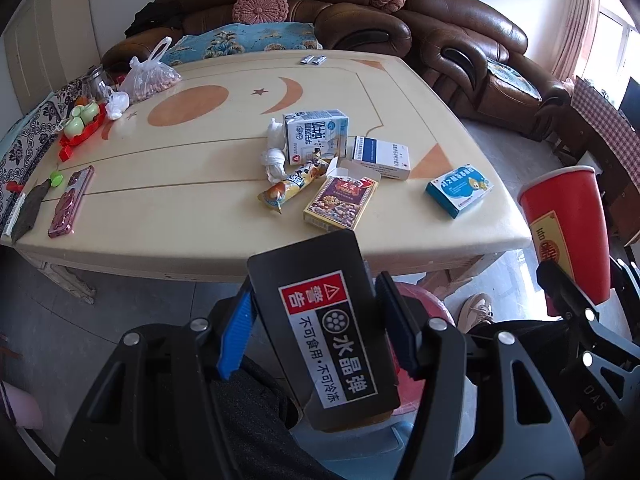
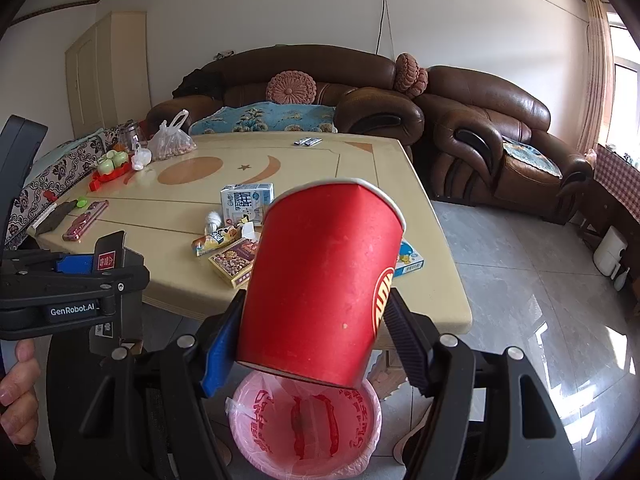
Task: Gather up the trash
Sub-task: 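Carry black box in left gripper and red cup in right over the bin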
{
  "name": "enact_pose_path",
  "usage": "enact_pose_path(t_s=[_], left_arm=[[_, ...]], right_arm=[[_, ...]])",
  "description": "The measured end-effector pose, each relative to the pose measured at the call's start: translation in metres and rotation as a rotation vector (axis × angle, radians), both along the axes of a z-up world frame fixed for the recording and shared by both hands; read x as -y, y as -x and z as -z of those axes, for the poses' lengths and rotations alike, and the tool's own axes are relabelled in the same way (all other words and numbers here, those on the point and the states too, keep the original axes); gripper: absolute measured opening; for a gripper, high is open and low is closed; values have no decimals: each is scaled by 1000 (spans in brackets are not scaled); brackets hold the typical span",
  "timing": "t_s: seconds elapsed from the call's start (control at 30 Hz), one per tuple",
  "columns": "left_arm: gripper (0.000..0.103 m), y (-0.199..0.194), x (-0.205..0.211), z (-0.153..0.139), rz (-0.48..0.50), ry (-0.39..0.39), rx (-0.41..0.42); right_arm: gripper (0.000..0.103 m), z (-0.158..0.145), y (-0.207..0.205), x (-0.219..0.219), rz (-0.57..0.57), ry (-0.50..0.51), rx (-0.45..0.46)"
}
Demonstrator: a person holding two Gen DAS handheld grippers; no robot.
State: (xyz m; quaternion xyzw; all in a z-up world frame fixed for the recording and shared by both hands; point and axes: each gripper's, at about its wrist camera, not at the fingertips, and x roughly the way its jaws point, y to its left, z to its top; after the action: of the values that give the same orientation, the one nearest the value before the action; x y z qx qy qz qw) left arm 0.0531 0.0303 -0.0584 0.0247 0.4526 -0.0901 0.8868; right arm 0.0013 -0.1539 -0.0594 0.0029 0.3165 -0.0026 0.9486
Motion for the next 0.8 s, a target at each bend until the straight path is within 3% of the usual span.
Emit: enact_pose_path(t_s=[0.8], left_arm=[[58,11,46,60,121,8,-155]], right_arm=[[66,55,8,18,39,-8,-135]])
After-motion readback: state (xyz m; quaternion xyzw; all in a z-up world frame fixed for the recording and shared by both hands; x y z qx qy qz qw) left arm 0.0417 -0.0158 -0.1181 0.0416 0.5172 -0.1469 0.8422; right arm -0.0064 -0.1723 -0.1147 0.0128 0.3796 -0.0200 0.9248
